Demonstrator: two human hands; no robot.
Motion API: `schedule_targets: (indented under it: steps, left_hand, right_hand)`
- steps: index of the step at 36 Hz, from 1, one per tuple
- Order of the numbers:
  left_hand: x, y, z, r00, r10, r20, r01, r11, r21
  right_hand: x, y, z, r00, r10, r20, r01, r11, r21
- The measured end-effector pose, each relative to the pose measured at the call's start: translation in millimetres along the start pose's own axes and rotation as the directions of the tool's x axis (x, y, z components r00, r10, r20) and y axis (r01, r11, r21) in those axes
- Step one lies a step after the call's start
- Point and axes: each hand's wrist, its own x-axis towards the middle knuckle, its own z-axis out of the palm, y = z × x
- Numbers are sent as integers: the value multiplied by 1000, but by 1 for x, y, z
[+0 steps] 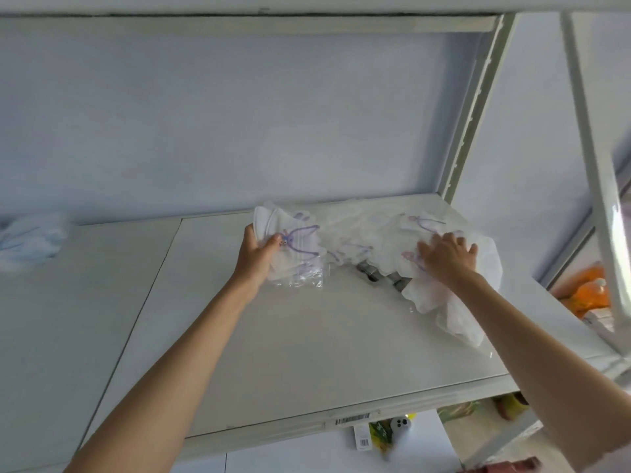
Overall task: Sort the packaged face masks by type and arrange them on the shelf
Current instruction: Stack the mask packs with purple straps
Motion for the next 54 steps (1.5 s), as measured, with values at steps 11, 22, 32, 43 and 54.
schedule_targets:
  steps: [11, 22, 32, 43, 54]
  left_hand:
    - [-3, 2, 21, 999, -13, -36, 13, 1000, -10]
    - [-21, -1, 15, 989, -28, -144, 29, 1000, 6]
    - [-22, -9, -8, 989, -49, -137, 56, 997, 48]
    - [-11, -1, 5, 995, -83, -54, 79, 994, -69]
    - [-23, 12, 30, 995, -96, -27, 90, 982, -165]
  right_hand:
    - [-26, -28, 3, 940, -277, -198, 310, 937, 162]
    - [13, -33, -12, 999, -42, -29, 41, 998, -47]
    - [18, -29, -24, 990, 5, -141, 42, 943, 331]
    - [-31, -45, -75, 970, 80, -231, 191, 341, 920]
    - [-88, -140, -7, 998, -18, -66, 68, 325, 943]
